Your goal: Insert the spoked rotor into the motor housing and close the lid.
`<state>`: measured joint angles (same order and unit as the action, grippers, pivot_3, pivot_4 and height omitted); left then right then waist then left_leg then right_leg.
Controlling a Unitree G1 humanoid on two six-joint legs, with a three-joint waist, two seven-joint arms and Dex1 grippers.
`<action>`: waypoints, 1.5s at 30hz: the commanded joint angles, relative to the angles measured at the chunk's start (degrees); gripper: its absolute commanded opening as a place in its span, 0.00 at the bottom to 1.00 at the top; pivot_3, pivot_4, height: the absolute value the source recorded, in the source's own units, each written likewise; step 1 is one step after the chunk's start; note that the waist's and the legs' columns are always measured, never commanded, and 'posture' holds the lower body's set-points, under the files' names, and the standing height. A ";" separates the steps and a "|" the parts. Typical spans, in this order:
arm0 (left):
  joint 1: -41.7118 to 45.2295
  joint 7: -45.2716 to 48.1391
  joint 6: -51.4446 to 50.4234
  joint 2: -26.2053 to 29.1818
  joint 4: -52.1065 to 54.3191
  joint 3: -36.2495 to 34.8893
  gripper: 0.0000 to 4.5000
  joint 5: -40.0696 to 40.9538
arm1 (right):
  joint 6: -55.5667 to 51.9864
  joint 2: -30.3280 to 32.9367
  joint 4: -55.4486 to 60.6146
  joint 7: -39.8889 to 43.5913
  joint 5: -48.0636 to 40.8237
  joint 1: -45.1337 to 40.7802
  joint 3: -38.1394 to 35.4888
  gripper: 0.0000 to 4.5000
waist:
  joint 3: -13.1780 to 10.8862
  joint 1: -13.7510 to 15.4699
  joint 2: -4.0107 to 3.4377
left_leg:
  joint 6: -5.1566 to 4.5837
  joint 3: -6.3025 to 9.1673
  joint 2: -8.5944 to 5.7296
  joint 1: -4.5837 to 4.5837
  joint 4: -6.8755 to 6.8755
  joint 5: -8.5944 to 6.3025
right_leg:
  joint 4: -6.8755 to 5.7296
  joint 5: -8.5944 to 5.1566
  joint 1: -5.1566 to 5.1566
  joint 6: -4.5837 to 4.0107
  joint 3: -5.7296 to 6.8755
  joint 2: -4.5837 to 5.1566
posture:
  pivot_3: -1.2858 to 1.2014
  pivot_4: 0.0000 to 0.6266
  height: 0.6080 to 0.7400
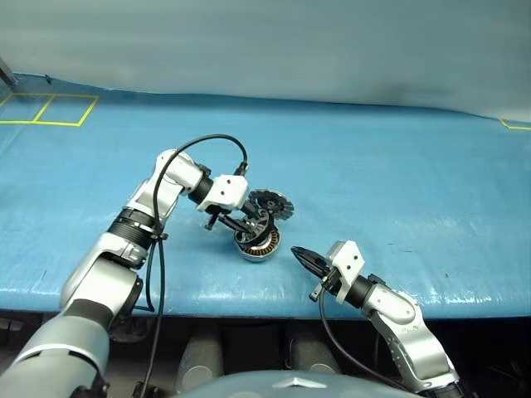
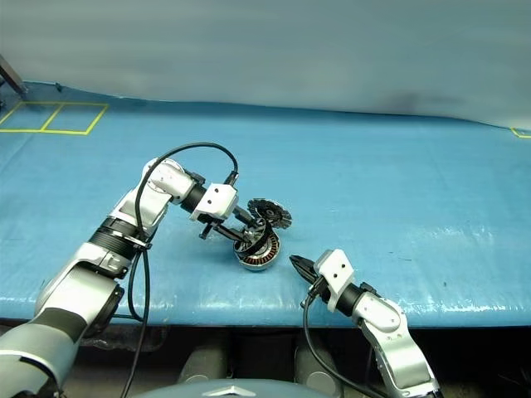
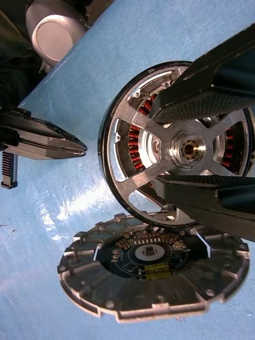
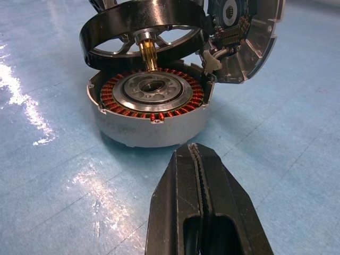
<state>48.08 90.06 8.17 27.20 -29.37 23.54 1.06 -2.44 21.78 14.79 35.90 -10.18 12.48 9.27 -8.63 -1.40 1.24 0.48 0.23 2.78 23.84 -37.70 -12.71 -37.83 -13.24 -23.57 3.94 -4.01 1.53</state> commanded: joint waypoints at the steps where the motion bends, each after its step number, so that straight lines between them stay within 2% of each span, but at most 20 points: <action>1: 1.21 -0.78 2.14 0.09 -0.54 -0.52 0.53 -0.66 | 0.92 0.08 1.43 -0.20 -0.11 -0.07 -0.48 0.00 | 0.00 0.01 0.00 | 0.00 0.01 0.00 0.00 0.00 0.00 | -0.01 0.00 -0.01 0.00 0.00 -0.01 | 0.52 0.24 1.00; 3: 1.10 -0.73 2.20 0.05 -0.50 -0.68 0.66 -0.72 | 0.79 0.11 1.48 -0.28 -0.03 -0.03 -0.51 0.00 | 0.00 0.05 0.00 | 0.00 0.01 0.00 0.01 0.00 0.00 | 0.00 0.00 -0.01 0.00 0.00 -0.01 | 0.52 0.24 1.00; 10: 0.32 -0.74 1.06 0.22 0.72 -2.09 0.66 1.01 | -0.08 0.32 1.75 -0.59 0.37 -0.09 -0.59 0.00 | 0.00 0.06 0.00 | 0.00 0.01 0.00 0.02 0.00 0.00 | 0.01 0.00 -0.01 0.00 -0.01 -0.01 | 0.52 0.24 1.00; 16: -2.97 -1.51 -6.23 1.22 6.94 -6.26 0.66 6.96 | -2.71 1.12 5.12 -1.12 -0.09 -0.51 -0.78 0.00 | 0.00 0.01 -0.01 | 0.00 0.01 0.02 0.02 0.01 0.00 | 0.00 0.00 -0.02 0.00 -0.01 -0.01 | 0.52 0.24 1.00; 26: -14.24 -11.06 -12.65 3.61 17.41 -11.81 0.66 10.01 | -10.08 1.00 9.47 -2.36 1.01 -6.62 1.26 0.00 | 0.00 0.06 -0.02 | 0.01 0.00 0.10 -0.02 -0.04 0.00 | -0.04 0.01 0.01 -0.01 -0.02 -0.06 | 0.52 0.24 1.00; 33: -24.41 -19.64 -16.22 3.13 25.40 -15.53 0.66 12.06 | -13.09 -1.18 3.35 -2.49 2.69 -12.95 5.18 0.00 | 0.00 -0.01 -0.03 | 0.01 -0.04 0.13 -0.04 0.00 0.00 | -0.03 0.01 0.01 -0.01 -0.03 -0.07 | 0.52 0.24 1.00; 45: -31.58 -26.15 -18.66 3.56 31.35 -16.85 0.66 14.32 | -12.08 -3.39 -3.76 -1.67 3.80 -17.65 7.49 0.00 | -0.01 0.03 -0.03 | 0.01 -0.04 0.16 -0.06 0.01 0.00 | -0.05 0.00 0.00 -0.03 -0.03 -0.11 | 0.52 0.24 1.00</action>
<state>16.41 64.63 -10.70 30.23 -0.79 8.35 14.17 -15.41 18.67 10.77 33.93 -6.23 -4.34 16.96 -8.64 -1.37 1.21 0.49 0.19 2.93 23.78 -37.68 -12.71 -37.88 -13.24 -23.58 3.91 -4.03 1.42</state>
